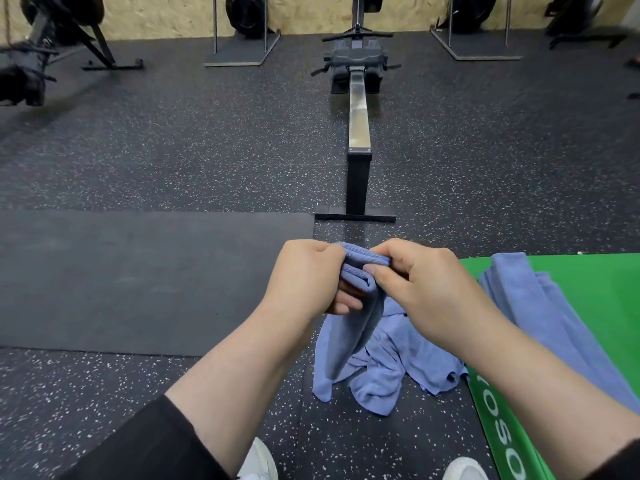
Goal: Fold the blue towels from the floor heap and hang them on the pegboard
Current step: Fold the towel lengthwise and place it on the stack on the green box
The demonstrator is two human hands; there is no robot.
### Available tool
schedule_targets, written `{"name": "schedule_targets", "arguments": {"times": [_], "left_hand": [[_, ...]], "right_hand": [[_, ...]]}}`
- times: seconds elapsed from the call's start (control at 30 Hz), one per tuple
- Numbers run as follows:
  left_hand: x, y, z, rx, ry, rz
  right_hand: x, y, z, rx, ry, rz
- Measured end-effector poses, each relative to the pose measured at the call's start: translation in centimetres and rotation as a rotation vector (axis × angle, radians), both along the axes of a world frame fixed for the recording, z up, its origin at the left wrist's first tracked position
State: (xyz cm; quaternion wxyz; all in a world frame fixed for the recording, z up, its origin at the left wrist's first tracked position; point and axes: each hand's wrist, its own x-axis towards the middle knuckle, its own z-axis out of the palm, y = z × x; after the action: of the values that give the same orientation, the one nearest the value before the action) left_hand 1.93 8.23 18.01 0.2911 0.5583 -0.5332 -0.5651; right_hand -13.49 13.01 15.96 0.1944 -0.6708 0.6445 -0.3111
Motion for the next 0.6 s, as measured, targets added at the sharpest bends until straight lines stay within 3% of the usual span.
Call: {"name": "schedule_targets", "arguments": {"times": [0.27,0.33,0.43,0.53,0.6], "left_hand": [[0.4,-0.1,0.3,0.069,0.220,0.069],[0.4,-0.2,0.5,-0.028,0.142,-0.013],[1.1,-0.8,0.8,-0.296,-0.152,-0.145],[1.7,-1.1,0.6,-0.301,-0.101,-0.279],[1.6,-1.0,0.5,-0.348,-0.081,-0.256]], "right_hand": [[-0.3,-0.1,0.5,0.113,-0.224,0.158],[-0.6,-0.5,0.2,0.049,-0.165,0.070],[-0.9,-0.7,0.2,0.032,-0.200,0.034],[-0.8,-0.8,0.2,0.050,-0.403,0.081],[-0.6,-0.8,0.3,0.049,-0.544,0.080]]}}
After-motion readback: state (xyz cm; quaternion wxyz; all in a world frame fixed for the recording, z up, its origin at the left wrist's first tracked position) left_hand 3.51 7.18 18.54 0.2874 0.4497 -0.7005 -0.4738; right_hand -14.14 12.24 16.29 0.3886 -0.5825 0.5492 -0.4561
